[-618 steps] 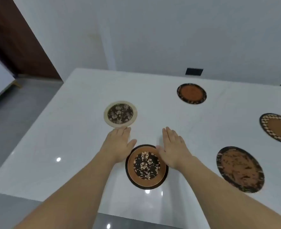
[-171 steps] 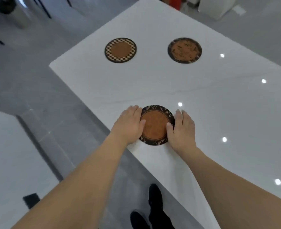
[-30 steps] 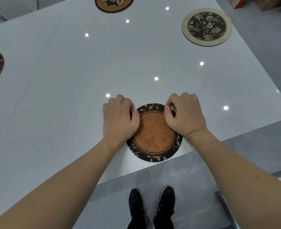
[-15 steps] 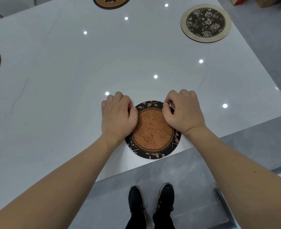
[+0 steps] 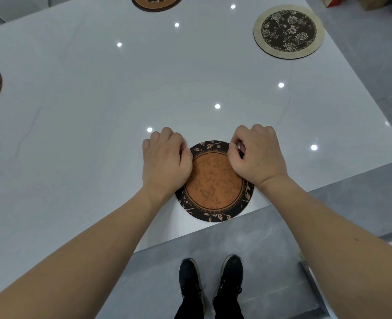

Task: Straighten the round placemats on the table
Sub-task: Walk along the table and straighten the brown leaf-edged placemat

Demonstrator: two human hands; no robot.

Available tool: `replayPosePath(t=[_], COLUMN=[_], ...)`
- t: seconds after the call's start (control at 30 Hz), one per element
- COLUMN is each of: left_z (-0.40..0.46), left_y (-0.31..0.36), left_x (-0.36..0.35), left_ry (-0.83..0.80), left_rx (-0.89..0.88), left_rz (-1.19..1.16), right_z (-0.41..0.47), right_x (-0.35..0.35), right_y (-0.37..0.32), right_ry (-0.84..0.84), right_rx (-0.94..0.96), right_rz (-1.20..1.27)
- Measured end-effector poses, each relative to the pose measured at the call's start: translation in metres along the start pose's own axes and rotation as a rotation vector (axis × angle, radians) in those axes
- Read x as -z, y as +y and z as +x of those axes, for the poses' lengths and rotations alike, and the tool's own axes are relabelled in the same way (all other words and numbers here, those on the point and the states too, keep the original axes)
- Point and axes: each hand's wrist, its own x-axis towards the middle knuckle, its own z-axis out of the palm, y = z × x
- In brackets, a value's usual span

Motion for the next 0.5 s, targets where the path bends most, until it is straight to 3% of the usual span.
replayPosePath(t=[0.23, 0.33, 0.5], left_z=[-0.001, -0.001, 0.003], left_y=[0.002, 0.002, 0.002], left_x=[-0.001, -0.005, 0.003], left_ry=[0.038, 0.055, -0.121], left_rx=[0.0, -0.043, -0.037], left_rz=[0.006, 0.071, 0.001], right_z=[-0.001, -0.002, 0.0], right_x=[0.002, 0.001, 0.008], right_y=[-0.002, -0.004, -0.015], right_ry=[0.025, 0.022, -0.179], right_rx=[0.017, 0.072, 0.162], right_rz=[0.012, -0.092, -0.333])
